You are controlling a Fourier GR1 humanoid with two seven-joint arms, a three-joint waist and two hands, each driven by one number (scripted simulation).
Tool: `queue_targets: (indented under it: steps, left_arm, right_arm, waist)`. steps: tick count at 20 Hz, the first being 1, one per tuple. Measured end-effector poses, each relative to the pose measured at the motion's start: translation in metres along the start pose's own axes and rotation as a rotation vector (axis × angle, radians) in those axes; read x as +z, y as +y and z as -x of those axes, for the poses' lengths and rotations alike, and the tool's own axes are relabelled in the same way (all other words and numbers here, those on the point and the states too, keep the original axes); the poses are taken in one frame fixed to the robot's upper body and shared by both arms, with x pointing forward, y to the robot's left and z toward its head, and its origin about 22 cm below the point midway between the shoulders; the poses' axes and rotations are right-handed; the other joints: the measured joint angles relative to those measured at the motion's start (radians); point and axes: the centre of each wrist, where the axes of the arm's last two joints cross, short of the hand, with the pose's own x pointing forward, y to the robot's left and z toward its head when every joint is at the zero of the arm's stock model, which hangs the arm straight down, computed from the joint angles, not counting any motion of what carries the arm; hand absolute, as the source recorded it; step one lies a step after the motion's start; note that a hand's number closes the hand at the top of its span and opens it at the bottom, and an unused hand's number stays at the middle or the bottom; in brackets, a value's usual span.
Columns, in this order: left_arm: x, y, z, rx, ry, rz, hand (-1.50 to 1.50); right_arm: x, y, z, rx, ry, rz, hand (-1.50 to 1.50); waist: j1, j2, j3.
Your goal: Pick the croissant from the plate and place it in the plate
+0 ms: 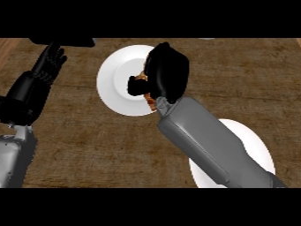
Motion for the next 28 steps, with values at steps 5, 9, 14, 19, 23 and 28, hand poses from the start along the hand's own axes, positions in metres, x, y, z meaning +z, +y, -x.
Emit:
queue_targets:
  steps: [5,9,14,19,23,28]
  left_arm:
    - [-0.002,-0.006,0.001,0.003,-0.005,0.014,0.00]
    - [-0.004,-0.007,0.000,0.004,-0.013,0.031,0.00]
    - [-0.007,-0.010,-0.001,0.010,-0.024,0.051,0.00]
    - [-0.012,-0.017,-0.006,0.012,-0.036,0.067,0.00]
    - [-0.013,-0.019,-0.007,0.010,-0.039,0.075,0.00]
    - [-0.016,-0.020,-0.007,0.015,-0.036,0.069,0.00]
  right_arm:
    - [-0.030,0.018,0.002,0.028,0.063,-0.003,1.50]
    - [-0.046,0.033,0.012,0.040,0.122,-0.029,1.50]
    - [-0.059,0.043,0.027,-0.034,0.226,-0.026,-1.50]
    - [-0.067,0.046,0.035,-0.141,0.258,-0.033,-1.50]
    - [-0.069,0.044,0.033,-0.237,0.221,0.021,-1.50]
    - [-0.074,0.037,0.029,-0.381,0.189,0.128,-1.50]
  waist:
    - [0.016,0.006,0.000]
    - [0.034,0.012,0.000]
    - [0.054,0.020,0.000]
    - [0.074,0.026,0.002]
    - [0.080,0.027,0.002]
    - [0.072,0.026,0.002]
